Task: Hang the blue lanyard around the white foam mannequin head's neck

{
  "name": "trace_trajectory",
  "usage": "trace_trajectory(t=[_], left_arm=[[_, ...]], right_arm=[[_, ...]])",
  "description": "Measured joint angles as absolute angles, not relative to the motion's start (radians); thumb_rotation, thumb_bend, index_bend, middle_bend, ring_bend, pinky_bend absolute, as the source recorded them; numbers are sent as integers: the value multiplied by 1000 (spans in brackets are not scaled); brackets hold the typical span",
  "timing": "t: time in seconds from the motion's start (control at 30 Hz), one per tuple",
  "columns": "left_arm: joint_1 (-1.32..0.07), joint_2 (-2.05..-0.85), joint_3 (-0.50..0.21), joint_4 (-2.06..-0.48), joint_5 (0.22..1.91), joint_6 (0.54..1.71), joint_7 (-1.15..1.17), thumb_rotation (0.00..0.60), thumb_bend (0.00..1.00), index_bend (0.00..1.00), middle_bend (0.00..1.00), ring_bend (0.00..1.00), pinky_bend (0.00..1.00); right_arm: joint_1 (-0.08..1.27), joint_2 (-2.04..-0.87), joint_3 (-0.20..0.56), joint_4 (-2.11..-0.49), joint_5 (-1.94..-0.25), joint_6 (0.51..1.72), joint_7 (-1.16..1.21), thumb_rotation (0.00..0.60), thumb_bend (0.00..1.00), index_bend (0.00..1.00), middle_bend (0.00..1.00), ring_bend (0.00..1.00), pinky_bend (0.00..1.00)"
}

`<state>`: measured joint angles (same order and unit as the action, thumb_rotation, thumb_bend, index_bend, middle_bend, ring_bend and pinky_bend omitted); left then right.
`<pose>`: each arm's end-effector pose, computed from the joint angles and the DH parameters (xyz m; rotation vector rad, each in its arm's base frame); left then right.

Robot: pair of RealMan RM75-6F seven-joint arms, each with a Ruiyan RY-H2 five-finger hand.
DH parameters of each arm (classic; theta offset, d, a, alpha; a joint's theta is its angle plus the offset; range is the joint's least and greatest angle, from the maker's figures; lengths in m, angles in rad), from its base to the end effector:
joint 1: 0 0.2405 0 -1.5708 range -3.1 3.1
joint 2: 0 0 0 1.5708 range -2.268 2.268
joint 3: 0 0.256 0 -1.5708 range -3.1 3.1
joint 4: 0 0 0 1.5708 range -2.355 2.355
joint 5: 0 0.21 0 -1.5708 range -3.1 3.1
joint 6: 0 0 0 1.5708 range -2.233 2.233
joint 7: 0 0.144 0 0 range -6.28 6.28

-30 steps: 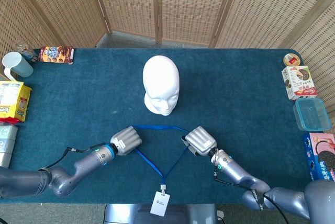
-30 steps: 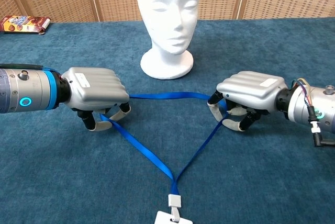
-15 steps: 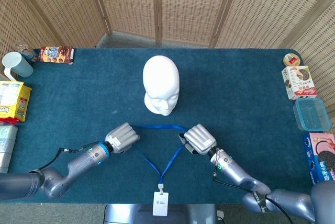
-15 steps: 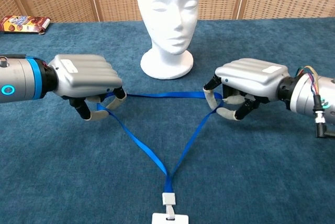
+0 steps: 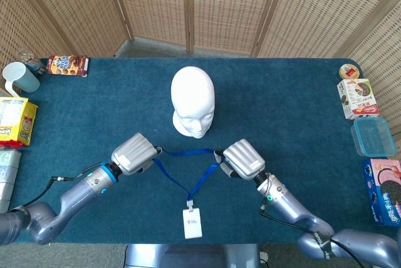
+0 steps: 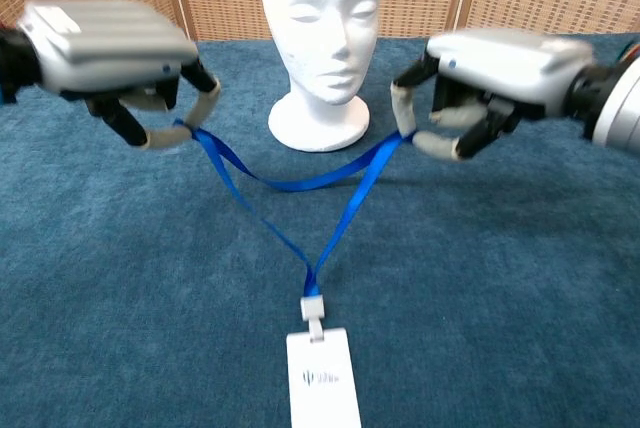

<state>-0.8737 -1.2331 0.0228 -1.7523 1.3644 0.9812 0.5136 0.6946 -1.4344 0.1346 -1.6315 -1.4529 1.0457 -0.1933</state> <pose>-0.1154 0.3100 0.0401 -2.2324 -0.3503 -0.8088 -0.1177 -0.3070 0.0140 2.0149 -0.7946 1.1790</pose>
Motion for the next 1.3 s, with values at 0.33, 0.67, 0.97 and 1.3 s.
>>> trace_trajectory(t=[0.33,0.67,0.97,1.3], left_arm=[[-833,-1114,-42,-1873,1412,1073,459,551,503,676,1000,1000,1000],[-812,-1020,-121,-1945,1413,1123,425,547,502,676,1000,1000,1000],[-816,-925,-215,-1980,1365,1132,389,548,503,676,1000,1000,1000],[-824,-888,-264,-1988,1316,1118,382,547,503,677,1000,1000,1000]], right_arm=[[677,-1298,208,-1779,-1449,1115,-181,600,530,638,1000,1000,1000],[682,-1212,272,-1851,-1427,1134,-140,600,533,645,1000,1000,1000],[721,-1119,356,-1897,-1366,1099,-85,598,538,650,1000,1000,1000],[772,-1082,404,-1886,-1314,1052,-66,600,540,653,1000,1000,1000]])
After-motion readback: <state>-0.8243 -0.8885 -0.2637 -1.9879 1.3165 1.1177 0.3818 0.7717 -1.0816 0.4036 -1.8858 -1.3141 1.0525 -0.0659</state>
